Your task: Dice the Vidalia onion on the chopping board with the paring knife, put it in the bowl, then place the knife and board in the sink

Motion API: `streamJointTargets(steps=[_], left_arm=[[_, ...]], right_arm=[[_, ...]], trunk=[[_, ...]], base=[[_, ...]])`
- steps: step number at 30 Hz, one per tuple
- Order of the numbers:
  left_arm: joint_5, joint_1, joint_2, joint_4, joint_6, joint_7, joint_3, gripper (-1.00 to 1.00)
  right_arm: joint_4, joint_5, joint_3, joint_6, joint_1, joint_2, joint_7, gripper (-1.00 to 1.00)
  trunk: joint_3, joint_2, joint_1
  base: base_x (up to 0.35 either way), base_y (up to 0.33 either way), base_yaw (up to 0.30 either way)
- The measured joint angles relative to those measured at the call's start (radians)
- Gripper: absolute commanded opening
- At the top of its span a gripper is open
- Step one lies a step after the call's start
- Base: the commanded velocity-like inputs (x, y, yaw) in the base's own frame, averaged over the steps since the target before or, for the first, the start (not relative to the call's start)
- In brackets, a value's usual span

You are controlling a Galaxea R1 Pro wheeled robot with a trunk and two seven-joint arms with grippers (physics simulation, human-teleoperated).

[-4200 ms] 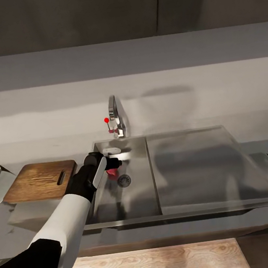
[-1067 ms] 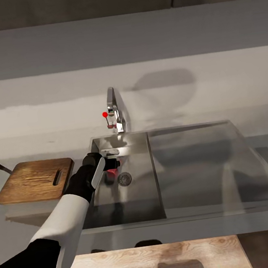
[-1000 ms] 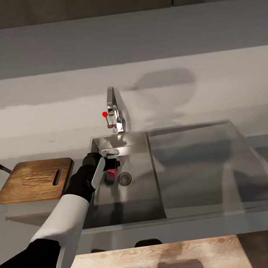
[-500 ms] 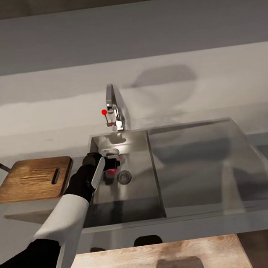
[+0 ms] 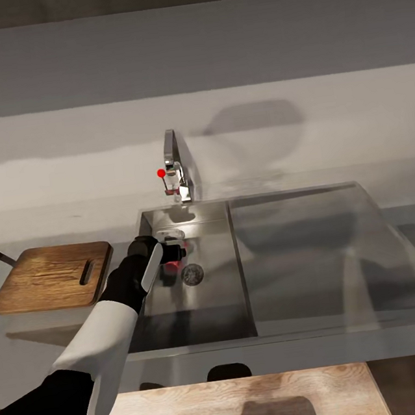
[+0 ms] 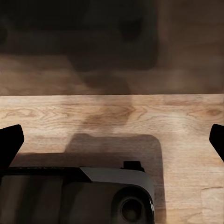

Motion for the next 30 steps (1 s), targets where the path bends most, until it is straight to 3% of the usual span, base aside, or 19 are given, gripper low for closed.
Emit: streamJointTargets(steps=[14,15,30], left_arm=[[-0.001,0.000,0.001,0.006,0.001,0.000,0.000,1.00],[-0.001,0.000,0.001,0.005,0.001,0.000,0.000,-1.00],[-0.001,0.000,0.005,0.002,0.003,0.001,0.000,-1.00]], right_arm=[[0.001,0.001,0.000,0.000,0.000,0.000,-0.001,1.00],[0.001,0.001,0.000,0.000,0.000,0.000,-0.001,1.00],[0.002,0.001,0.000,0.001,0.000,0.000,-0.003,1.00]], trunk=[[0.000,0.000,0.000],[0.000,0.000,0.000],[0.003,0.000,0.000]], base=[[0.000,0.000,0.000],[0.000,0.000,0.000],[0.013,-0.002,0.000]])
